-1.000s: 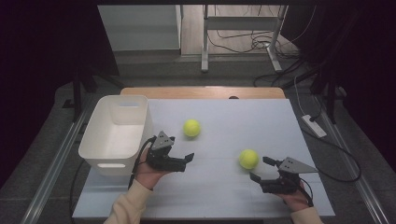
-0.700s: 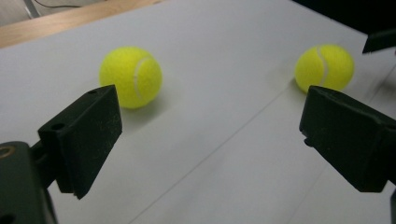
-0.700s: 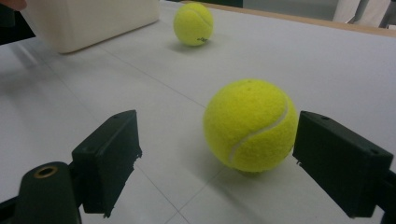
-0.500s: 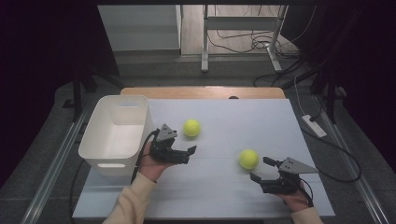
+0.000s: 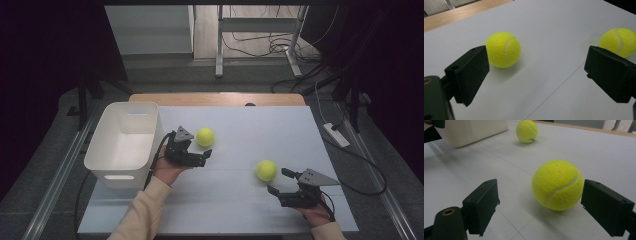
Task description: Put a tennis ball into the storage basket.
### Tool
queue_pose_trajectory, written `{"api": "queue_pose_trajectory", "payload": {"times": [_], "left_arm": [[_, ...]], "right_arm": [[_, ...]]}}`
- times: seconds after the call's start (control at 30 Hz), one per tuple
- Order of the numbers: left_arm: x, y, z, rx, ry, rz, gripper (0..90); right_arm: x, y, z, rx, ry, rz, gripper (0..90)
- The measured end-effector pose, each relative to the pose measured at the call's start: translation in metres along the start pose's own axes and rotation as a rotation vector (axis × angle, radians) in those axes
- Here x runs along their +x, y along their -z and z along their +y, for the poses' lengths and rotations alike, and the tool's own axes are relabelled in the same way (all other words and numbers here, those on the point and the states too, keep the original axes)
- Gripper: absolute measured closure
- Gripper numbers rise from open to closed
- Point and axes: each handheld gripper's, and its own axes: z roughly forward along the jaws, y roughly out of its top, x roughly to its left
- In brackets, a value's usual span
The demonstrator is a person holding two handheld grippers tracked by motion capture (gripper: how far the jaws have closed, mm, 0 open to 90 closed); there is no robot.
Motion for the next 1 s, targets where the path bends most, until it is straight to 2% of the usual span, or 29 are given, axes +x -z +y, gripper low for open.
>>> {"api": "queue_pose_trajectory", "payload": {"times": [0.6, 1.0], "left_arm": [[0.008, -0.024, 0.011, 0.046, 0.025, 0.033, 6.2], [0.012, -0.035, 0.020, 0.068, 0.021, 0.049, 6.1]], "right_arm": [[-0.003, 0.003, 0.000, -0.015, -0.013, -0.013, 14.5], [-0.002, 0.002, 0.000, -0.012, -0.013, -0.009, 14.5]]}}
